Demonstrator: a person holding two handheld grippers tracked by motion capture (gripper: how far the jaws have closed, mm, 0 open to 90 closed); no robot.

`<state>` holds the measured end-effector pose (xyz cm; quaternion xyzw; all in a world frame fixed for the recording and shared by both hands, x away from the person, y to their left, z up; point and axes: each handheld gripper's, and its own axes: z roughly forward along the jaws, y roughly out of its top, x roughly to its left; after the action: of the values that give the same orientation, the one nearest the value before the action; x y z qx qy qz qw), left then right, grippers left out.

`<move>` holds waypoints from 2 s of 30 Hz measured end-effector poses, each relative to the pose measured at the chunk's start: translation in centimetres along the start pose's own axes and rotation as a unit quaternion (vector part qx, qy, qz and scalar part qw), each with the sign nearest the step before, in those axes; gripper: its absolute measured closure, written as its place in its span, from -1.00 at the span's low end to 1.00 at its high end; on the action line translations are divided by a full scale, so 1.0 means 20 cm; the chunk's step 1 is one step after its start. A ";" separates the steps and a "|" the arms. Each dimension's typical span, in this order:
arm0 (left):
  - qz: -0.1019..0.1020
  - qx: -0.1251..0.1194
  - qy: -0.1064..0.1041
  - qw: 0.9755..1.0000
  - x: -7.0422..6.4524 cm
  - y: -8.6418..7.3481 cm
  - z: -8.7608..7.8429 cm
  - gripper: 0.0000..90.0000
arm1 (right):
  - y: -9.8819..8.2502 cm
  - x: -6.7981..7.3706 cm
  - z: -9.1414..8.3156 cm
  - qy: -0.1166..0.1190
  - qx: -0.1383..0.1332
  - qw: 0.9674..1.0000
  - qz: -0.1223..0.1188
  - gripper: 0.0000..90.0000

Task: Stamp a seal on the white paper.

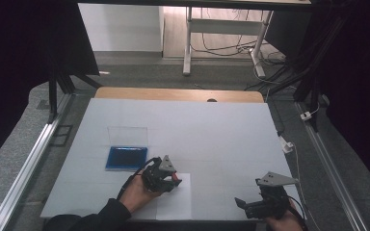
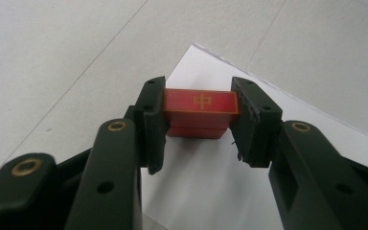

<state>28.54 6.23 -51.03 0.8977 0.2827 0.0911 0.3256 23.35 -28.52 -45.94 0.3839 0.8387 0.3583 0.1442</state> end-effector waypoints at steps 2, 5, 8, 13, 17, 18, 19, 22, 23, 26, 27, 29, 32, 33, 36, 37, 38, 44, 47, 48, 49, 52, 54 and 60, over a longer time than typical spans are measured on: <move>0.003 0.001 0.008 1.000 -0.01 0.00 0.00 0.31 | 0.00 0.00 0.00 0.000 0.001 1.000 0.000 -1.00; 0.003 0.002 0.004 1.000 -0.01 0.00 0.00 0.31 | 0.00 0.00 0.00 0.000 0.003 1.000 -0.001 -1.00; 0.000 0.000 -0.004 1.000 0.01 0.00 0.00 0.31 | 0.00 0.00 0.00 -0.001 0.003 1.000 -0.002 -1.00; 0.002 0.000 0.001 1.000 0.00 0.00 0.00 0.31 | 0.00 0.00 0.00 0.000 0.001 1.000 -0.001 -1.00; 0.005 0.002 0.001 1.000 0.00 0.01 -0.01 0.30 | 0.00 0.00 0.00 0.000 0.000 1.000 0.000 -1.00; 0.006 0.002 0.001 1.000 0.00 0.01 -0.01 0.30 | 0.00 0.00 0.00 0.000 0.000 1.000 -0.001 -1.00; 0.008 0.002 0.003 1.000 0.00 0.01 -0.01 0.30 | 0.00 0.00 0.00 0.000 0.001 1.000 -0.001 -1.00; 0.016 0.004 0.007 1.000 -0.01 0.02 -0.01 0.30 | 0.00 0.00 0.00 0.000 0.001 1.000 -0.001 -1.00; 0.017 0.001 0.005 1.000 -0.02 0.02 -0.01 0.30 | 0.00 0.00 0.00 0.000 0.001 1.000 -0.001 -1.00; 0.021 -0.006 0.004 1.000 -0.03 0.03 -0.03 0.30 | 0.00 0.00 0.00 0.000 0.000 1.000 0.000 -1.00; 0.021 -0.009 0.003 1.000 -0.03 0.04 -0.04 0.30 | 0.00 0.00 0.00 0.000 0.001 1.000 -0.001 -1.00; 0.020 -0.014 0.001 1.000 -0.03 0.04 -0.05 0.30 | 0.00 0.00 0.00 0.000 0.001 1.000 -0.001 -1.00; 0.018 -0.017 -0.006 1.000 -0.03 0.04 -0.07 0.30 | 0.00 0.00 0.00 0.001 0.001 1.000 -0.001 -1.00; 0.019 -0.017 -0.008 1.000 -0.03 0.04 -0.07 0.30 | 0.00 0.00 0.00 0.002 0.000 1.000 0.000 -1.00; 0.014 -0.021 -0.014 1.000 -0.02 0.04 -0.08 0.30 | 0.00 0.00 0.00 0.001 0.000 1.000 0.002 -1.00; 0.012 -0.023 -0.016 1.000 -0.01 0.04 -0.09 0.30 | 0.00 0.00 0.00 0.001 -0.001 1.000 0.002 -1.00; 0.012 -0.025 -0.019 0.999 -0.01 0.04 -0.09 0.30 | 0.00 0.00 0.00 0.001 -0.001 1.000 0.002 -1.00; 0.007 -0.033 -0.028 0.999 0.00 0.03 -0.13 0.30 | 0.00 0.00 0.00 0.001 -0.001 1.000 0.002 -1.00; 0.010 -0.031 -0.029 0.999 0.01 0.03 -0.13 0.30 | 0.00 0.00 0.00 0.002 -0.001 1.000 0.002 -1.00; 0.011 -0.031 -0.029 0.999 0.01 0.03 -0.14 0.30 | 0.00 0.00 0.00 0.001 0.000 1.000 0.002 -1.00; 0.010 -0.032 -0.028 0.999 0.01 0.03 -0.14 0.30 | 0.00 0.00 0.00 0.001 0.000 1.000 0.001 -1.00; 0.010 -0.034 -0.027 0.999 0.02 0.03 -0.15 0.30 | 0.00 0.00 0.00 0.001 0.000 1.000 0.002 -1.00; 0.006 -0.037 -0.026 0.999 0.03 0.03 -0.16 0.30 | 0.00 0.00 0.00 0.001 0.000 1.000 0.002 -1.00; -0.002 -0.040 -0.023 0.999 0.06 0.02 -0.19 0.30 | 0.00 0.00 0.00 0.001 0.000 1.000 0.003 -1.00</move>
<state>28.34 8.64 -47.85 0.8851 0.2731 0.0814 0.3680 23.39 -28.55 -45.95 0.3856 0.8378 0.3593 0.1423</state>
